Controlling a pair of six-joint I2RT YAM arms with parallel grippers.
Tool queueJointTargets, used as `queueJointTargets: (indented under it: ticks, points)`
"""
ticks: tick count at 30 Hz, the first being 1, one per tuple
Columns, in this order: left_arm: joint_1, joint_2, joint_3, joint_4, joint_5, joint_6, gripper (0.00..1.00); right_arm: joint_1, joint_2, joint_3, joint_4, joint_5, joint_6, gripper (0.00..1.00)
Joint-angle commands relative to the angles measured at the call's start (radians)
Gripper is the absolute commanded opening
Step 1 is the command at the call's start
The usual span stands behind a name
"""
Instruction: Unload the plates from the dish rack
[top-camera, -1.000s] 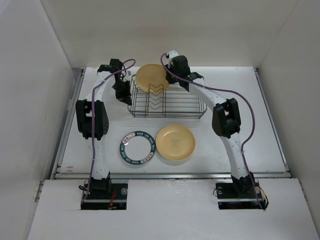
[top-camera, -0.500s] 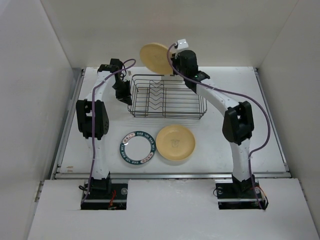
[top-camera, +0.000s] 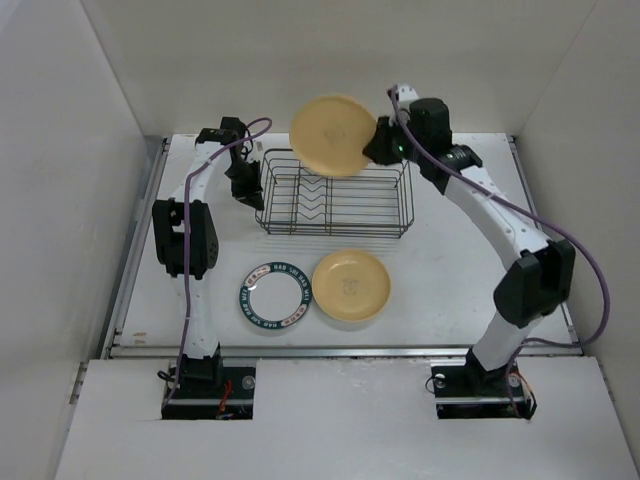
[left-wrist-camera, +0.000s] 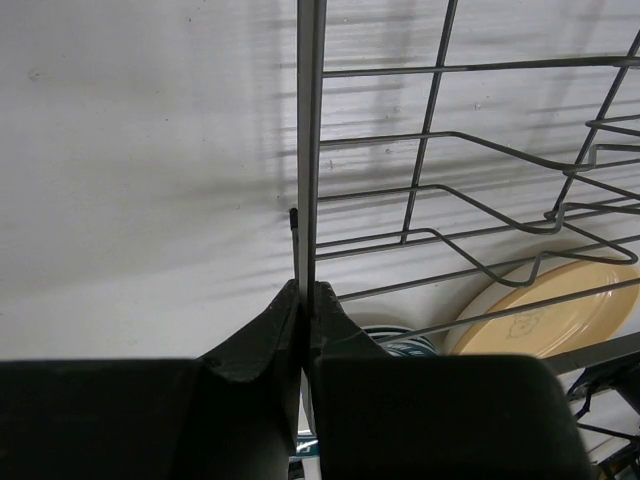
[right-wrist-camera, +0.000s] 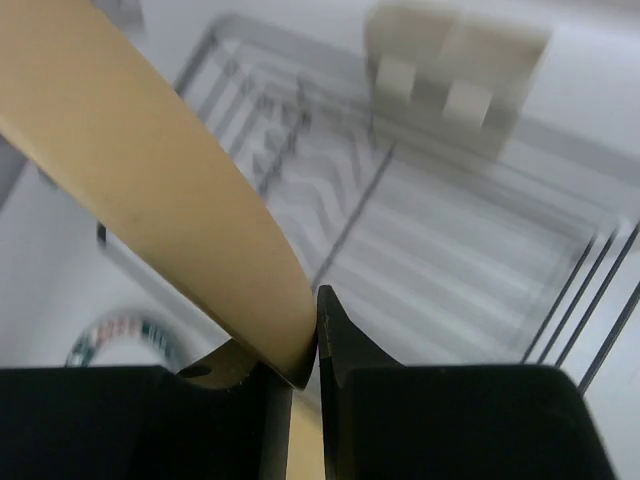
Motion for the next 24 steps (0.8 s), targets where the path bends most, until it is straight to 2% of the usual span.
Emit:
queueJointTargets:
  ticks: [1,6,8,11,12,14,17,18,19,23,24]
  points:
    - [-0.002,0.024,0.021,-0.069,-0.008,-0.069,0.0,0.001,-0.15,-0.22,-0.273,-0.295,0.02,0.0]
    - [-0.002,0.024,0.039,-0.078,-0.008,-0.069,0.0,0.001,-0.36,-0.588,-0.319,-0.309,0.082,0.0]
    - [-0.002,0.014,0.039,-0.078,-0.018,-0.069,0.0,0.001,-0.443,-0.656,-0.328,-0.281,0.115,0.0]
    - [-0.002,0.003,0.049,-0.078,-0.028,-0.06,0.02,0.001,-0.469,-0.736,-0.328,-0.223,0.131,0.0]
    - [-0.002,0.003,0.059,-0.078,-0.028,-0.06,0.06,0.013,-0.469,-0.749,-0.318,-0.199,0.154,0.09]
    - [-0.002,0.003,0.075,-0.089,-0.041,-0.046,0.16,0.022,-0.445,-0.788,-0.279,-0.163,0.164,0.1]
    - [-0.002,-0.006,0.093,-0.098,-0.061,-0.034,0.19,0.022,-0.411,-0.797,-0.239,-0.18,0.165,0.19]
    - [-0.002,-0.017,0.093,-0.098,-0.061,-0.034,0.23,0.022,-0.39,-0.797,-0.239,-0.18,0.165,0.26]
    - [-0.002,-0.017,0.102,-0.098,-0.07,-0.024,0.25,0.022,-0.379,-0.785,-0.239,-0.171,0.155,0.38]
    - [-0.002,-0.039,0.112,-0.098,-0.079,-0.014,0.32,0.031,-0.332,-0.759,-0.328,-0.082,0.128,0.64]
    - [-0.002,-0.051,0.112,-0.098,-0.079,-0.014,0.32,0.042,-0.331,-0.75,-0.356,-0.035,0.128,0.67]
